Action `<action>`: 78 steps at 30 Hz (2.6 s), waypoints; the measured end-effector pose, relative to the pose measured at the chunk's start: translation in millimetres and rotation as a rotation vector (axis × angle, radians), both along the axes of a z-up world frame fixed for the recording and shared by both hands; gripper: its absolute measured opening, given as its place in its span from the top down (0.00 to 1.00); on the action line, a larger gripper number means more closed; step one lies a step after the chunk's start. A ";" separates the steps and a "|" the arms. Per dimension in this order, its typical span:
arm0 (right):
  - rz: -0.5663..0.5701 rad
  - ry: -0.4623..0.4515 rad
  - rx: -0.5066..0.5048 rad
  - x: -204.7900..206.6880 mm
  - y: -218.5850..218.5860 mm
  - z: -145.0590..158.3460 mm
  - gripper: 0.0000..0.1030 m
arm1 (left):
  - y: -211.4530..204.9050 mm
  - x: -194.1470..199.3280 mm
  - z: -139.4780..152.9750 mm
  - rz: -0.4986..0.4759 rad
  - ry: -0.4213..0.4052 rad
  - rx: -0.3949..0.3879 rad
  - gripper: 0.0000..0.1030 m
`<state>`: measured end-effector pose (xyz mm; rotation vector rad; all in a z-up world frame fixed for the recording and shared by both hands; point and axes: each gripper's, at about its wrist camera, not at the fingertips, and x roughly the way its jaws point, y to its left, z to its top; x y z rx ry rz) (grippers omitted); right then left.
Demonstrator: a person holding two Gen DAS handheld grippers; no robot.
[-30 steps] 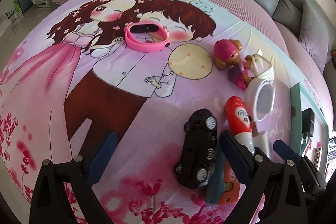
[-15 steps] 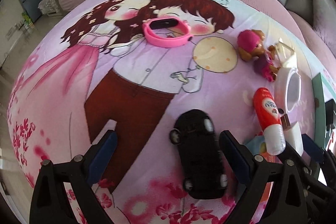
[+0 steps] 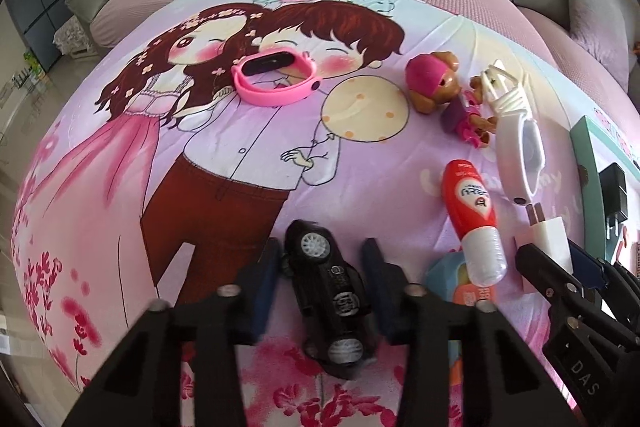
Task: Organize rigid objects
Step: 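Grasp the black toy car with the left tool while the right tool grasps the white cube charger, then carry the toy car and the white charger with both tools over the tray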
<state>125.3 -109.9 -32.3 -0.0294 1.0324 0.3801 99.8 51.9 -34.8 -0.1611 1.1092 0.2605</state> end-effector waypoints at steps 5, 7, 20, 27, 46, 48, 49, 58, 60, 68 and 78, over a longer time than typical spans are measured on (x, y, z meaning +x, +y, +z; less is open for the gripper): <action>-0.003 0.000 0.005 0.0 -1.8 0.9 0.56 | 1.2 0.3 3.2 -0.001 -0.011 -0.005 0.70; -0.006 -0.001 0.014 0.0 -3.2 1.6 0.56 | 3.8 0.2 4.1 0.004 -0.015 -0.002 0.70; -0.006 -0.101 0.099 -10.8 -14.4 35.2 0.56 | 9.5 -7.1 36.0 0.041 -0.112 0.025 0.70; -0.063 -0.137 0.109 -7.8 -33.9 48.7 0.56 | -3.9 -5.9 50.3 0.016 -0.150 0.032 0.70; -0.357 -0.143 0.116 5.8 -146.2 56.3 0.56 | -108.4 23.8 91.2 -0.218 -0.206 0.077 0.70; -0.400 -0.139 0.121 4.9 -162.3 56.1 0.56 | -123.8 27.7 96.2 -0.254 -0.215 0.083 0.70; -0.421 -0.138 0.120 4.3 -170.1 56.1 0.56 | -131.5 29.7 98.7 -0.271 -0.220 0.085 0.70; -0.579 -0.113 0.052 -1.7 -225.9 50.0 0.56 | -204.5 43.5 107.4 -0.417 -0.253 0.062 0.70; -0.607 -0.104 0.040 -4.1 -235.8 48.0 0.56 | -219.3 45.4 105.8 -0.444 -0.250 0.051 0.70; -0.712 -0.112 -0.006 -17.4 -269.1 51.9 0.56 | -270.1 50.1 96.1 -0.554 -0.238 0.032 0.70; -0.766 -0.086 -0.037 -18.9 -283.3 45.3 0.56 | -299.3 53.3 74.3 -0.624 -0.238 0.012 0.70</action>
